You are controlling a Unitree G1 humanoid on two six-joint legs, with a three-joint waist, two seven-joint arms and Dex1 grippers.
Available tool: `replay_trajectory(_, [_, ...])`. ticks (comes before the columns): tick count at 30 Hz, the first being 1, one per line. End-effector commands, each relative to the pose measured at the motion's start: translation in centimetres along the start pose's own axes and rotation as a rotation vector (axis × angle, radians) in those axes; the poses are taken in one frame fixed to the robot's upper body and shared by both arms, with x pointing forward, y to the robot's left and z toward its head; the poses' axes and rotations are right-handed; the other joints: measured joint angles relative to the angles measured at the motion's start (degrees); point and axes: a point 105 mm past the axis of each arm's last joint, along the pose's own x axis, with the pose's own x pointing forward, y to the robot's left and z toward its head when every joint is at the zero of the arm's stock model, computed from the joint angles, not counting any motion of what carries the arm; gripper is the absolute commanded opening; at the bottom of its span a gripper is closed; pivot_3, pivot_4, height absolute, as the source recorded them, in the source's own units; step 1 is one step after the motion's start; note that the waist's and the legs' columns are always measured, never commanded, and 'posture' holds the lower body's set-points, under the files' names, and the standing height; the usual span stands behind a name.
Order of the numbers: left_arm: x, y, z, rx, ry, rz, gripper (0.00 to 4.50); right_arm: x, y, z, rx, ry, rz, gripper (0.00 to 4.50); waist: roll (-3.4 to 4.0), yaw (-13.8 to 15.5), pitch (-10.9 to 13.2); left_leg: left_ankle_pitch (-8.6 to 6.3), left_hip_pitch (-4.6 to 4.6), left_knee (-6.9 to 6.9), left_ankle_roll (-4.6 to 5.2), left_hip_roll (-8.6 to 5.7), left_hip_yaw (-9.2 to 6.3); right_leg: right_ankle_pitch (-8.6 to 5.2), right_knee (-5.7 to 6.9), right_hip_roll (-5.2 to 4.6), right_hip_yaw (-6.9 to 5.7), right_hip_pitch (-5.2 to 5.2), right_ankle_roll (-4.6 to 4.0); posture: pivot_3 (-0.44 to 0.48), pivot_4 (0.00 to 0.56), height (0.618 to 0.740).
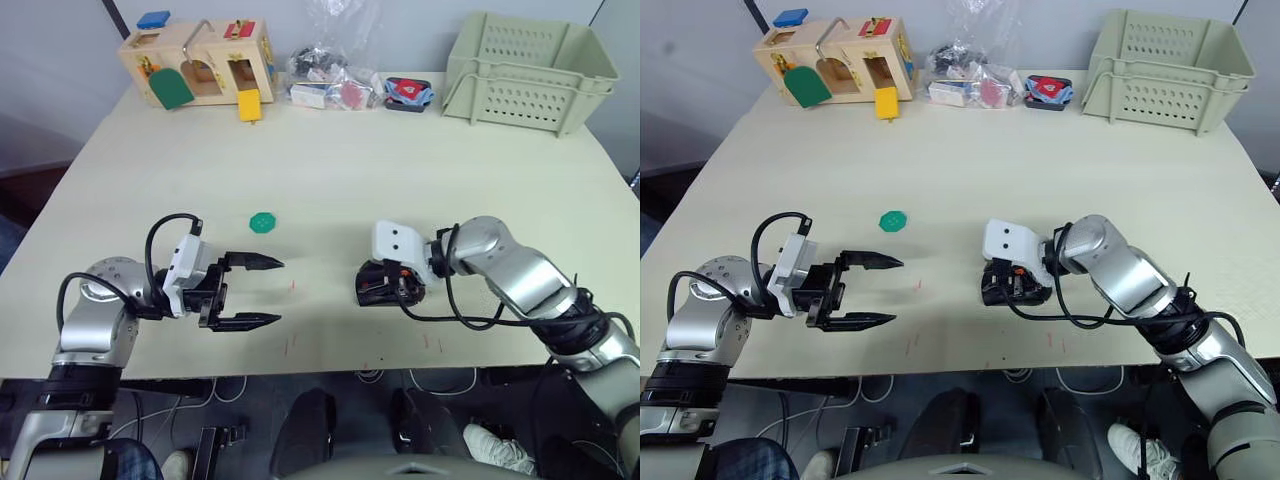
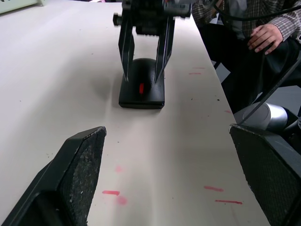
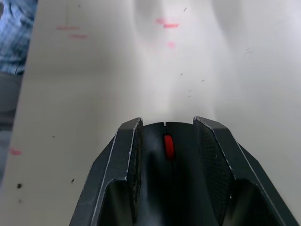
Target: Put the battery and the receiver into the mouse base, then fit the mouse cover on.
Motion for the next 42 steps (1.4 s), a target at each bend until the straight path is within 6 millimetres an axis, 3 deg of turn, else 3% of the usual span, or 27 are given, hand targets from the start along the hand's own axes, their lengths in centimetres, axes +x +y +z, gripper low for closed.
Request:
replay_trajectory(1, [-0.6,-0.1,0.7,0.044,-0.003,0.006,4.50,0.2,-0.4,0.2,-0.038,0.029,-0.006,1.80,0.00,0.02,0.00,0.00,0.00,0.00,0.00,0.00,0.00,0.00,0.00,0.00,0.00,0.00,0.00,0.000,0.150,0.740])
replay_trajectory(8, [-0.6,-0.3,0.6,0.039,-0.003,0.009,4.50,0.4,-0.6,-3.3,0.003,0.218,0.004,1.80,-0.01,0.27,-0.02,0.00,0.02,0.00,0.00,0.00,0.00,0.00,0.00,0.00,0.00,0.02,0.00,0.000,0.150,0.740])
replay_trajectory(15, [-0.6,-0.3,0.5,0.035,-0.004,0.013,4.50,0.6,-0.2,-3.1,0.024,0.186,0.008,1.80,-0.05,0.32,-0.05,0.00,0.02,0.01,0.00,-0.02,0.00,0.00,0.00,-0.03,-0.01,0.03,0.00,0.000,0.150,0.740])
replay_trajectory(19, [-0.6,-0.3,0.5,0.036,-0.008,0.013,4.50,0.1,-0.1,-0.3,0.002,0.007,0.008,1.80,-0.08,0.26,-0.06,0.00,0.01,0.01,0.00,-0.02,-0.01,0.00,-0.01,-0.03,-0.02,0.03,0.00,0.000,0.150,0.740])
replay_trajectory(24, [-0.5,-0.3,0.6,0.035,-0.013,0.016,4.50,-1.6,0.6,-0.2,0.010,-0.047,0.031,1.80,-0.07,0.24,-0.06,0.00,-0.01,0.00,0.00,-0.02,-0.01,0.00,-0.01,-0.03,-0.02,0.02,0.00,0.000,0.150,0.740])
replay_trajectory(29, [-0.5,-0.2,0.6,0.036,-0.015,0.019,4.50,-3.1,0.8,2.1,0.008,-0.278,0.016,1.80,-0.07,0.04,-0.05,0.00,0.01,0.00,0.00,0.00,-0.03,0.00,-0.01,0.00,-0.02,0.02,0.00,0.000,0.150,0.740])
replay_trajectory(38, [-0.3,-0.2,0.7,0.024,-0.025,0.039,4.50,-6.1,0.2,-0.3,0.077,-0.390,-0.143,1.80,-0.08,0.19,-0.05,0.00,0.01,-0.01,0.00,-0.01,0.00,0.00,-0.02,-0.02,-0.01,0.02,0.00,0.000,0.150,0.740])
replay_trajectory(42, [-0.3,-0.3,0.6,0.022,-0.024,0.045,4.50,-7.0,0.9,-1.8,0.088,-0.471,-0.159,1.80,-0.08,0.14,-0.05,0.00,0.01,-0.02,0.00,0.00,-0.01,0.00,-0.02,0.00,-0.01,0.03,0.00,0.000,0.150,0.740])
